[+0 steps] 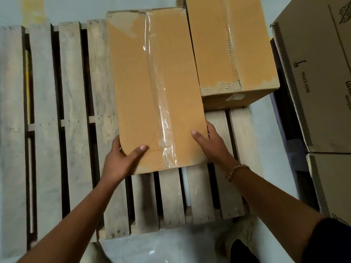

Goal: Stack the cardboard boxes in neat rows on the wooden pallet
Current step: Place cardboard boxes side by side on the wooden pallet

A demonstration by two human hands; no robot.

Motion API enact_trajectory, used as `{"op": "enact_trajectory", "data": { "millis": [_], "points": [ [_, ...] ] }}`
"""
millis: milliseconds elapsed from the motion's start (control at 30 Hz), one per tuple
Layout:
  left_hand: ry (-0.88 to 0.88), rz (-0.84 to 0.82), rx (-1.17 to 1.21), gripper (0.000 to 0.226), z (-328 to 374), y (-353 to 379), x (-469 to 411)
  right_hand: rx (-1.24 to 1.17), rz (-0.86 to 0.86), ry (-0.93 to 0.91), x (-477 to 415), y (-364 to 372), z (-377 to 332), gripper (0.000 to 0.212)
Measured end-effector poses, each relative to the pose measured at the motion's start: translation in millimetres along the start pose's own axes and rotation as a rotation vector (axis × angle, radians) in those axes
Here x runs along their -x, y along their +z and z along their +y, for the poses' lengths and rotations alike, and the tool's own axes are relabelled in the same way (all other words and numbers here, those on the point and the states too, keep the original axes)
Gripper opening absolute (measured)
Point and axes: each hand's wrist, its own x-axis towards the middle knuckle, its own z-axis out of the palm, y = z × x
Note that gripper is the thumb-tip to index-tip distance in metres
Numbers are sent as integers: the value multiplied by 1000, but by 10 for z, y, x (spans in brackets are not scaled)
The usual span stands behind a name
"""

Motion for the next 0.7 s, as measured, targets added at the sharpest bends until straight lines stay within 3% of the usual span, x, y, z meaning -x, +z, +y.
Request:
{"op": "enact_trajectory", "data": {
  "millis": [100, 233, 467, 700],
  "points": [
    [46, -74, -82, 100, -117, -36, 303, 79, -86, -51, 275, -128, 182, 74],
    [82, -82, -213, 101, -220, -75, 385, 308, -154, -64, 440, -186, 383, 110],
    [117, -40, -357, 105, -311, -102, 221, 870, 174, -295, 342, -198, 356, 121],
    [116, -22, -369, 108, -91, -111, -101, 1116, 237, -320, 20, -304, 16, 129]
  ]
}}
